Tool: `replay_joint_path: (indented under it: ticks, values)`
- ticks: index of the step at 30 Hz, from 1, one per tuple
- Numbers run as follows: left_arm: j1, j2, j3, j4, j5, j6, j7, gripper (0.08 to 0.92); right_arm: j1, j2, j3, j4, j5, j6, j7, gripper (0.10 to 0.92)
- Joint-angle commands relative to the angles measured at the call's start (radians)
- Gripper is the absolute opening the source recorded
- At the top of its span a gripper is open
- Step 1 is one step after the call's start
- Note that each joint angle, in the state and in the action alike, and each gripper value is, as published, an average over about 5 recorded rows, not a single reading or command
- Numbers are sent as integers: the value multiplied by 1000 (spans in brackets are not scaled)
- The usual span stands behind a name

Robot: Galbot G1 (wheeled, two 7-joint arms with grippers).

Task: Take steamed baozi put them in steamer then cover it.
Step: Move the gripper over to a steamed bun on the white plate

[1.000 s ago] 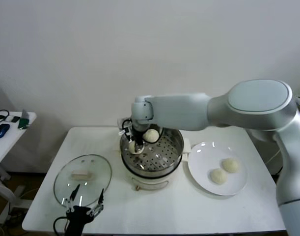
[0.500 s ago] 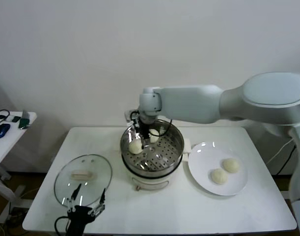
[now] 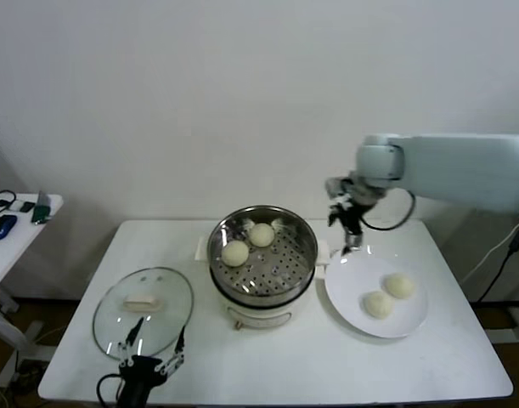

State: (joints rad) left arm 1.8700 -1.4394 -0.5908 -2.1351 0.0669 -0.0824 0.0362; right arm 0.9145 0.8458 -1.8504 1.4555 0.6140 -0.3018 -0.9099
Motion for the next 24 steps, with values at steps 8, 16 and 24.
replay_joint_path:
  ticks: [8,16,24]
  values:
    - [3,-8,-4,6,4,3,0,823,-329,-262,136,19,-254,-12,39,823]
    - [12,-14,-9,13,10,0,-2,823,-523,-210,312,-110,-325,-13,50,823]
    - [15,-18,-13,13,12,1,-1,823,-590,-168,366,-169,-330,-16,52,823]
